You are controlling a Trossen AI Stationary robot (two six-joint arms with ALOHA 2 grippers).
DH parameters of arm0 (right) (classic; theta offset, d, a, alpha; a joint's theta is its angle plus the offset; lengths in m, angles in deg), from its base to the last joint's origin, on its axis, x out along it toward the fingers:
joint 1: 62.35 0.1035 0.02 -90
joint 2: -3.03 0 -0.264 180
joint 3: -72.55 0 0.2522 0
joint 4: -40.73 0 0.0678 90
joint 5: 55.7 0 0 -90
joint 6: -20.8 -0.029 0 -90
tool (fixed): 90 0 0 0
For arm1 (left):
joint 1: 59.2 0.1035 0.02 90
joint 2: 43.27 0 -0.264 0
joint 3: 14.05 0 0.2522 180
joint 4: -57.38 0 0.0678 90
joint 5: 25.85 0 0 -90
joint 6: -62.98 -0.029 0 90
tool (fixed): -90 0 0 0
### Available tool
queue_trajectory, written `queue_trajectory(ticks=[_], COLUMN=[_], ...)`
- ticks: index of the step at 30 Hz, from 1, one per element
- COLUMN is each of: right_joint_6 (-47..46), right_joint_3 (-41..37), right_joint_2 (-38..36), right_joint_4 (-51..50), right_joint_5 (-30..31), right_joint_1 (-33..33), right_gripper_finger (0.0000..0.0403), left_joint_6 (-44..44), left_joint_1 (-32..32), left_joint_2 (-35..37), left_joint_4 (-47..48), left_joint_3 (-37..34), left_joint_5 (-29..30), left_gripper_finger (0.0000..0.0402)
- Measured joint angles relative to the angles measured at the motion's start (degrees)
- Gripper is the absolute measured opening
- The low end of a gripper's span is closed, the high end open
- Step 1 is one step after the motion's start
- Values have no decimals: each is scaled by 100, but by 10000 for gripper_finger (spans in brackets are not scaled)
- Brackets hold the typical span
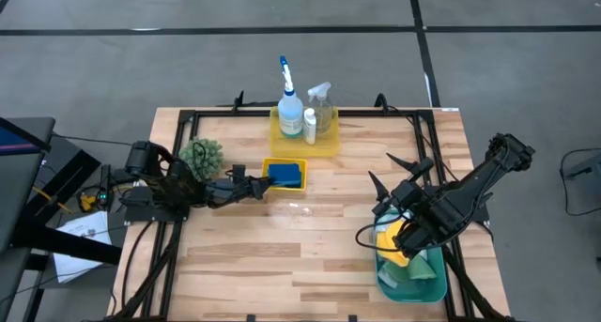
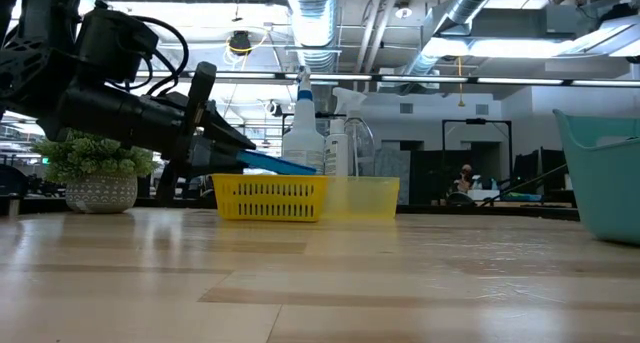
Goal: Pick & Place Kitchen Items
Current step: Put the blue sponge into the bottom yellow bin
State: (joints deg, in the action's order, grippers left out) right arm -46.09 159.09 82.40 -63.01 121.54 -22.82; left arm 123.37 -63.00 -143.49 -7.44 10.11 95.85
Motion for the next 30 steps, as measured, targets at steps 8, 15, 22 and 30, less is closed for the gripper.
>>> queue_trajectory(ticks=[8, 15, 22, 30], right_joint_6=[0, 0, 2, 2], right_joint_3=[0, 0, 0, 2], right_joint_2=[0, 0, 0, 0], right_joint_4=[0, 0, 0, 0], right_joint_5=[-17, -20, -20, -27], right_joint_1=[0, 0, 0, 0], right_gripper_finger=[292, 292, 292, 292], left_joint_6=[-148, -160, -184, -339], left_joint_1=[0, 2, -15, -85], left_joint_2=[0, 0, 0, 180], left_joint_4=[13, 11, -120, -127], left_joint_3=[0, 0, 0, 2], left_joint_5=[126, 136, 133, 131], left_gripper_finger=[132, 134, 129, 137])
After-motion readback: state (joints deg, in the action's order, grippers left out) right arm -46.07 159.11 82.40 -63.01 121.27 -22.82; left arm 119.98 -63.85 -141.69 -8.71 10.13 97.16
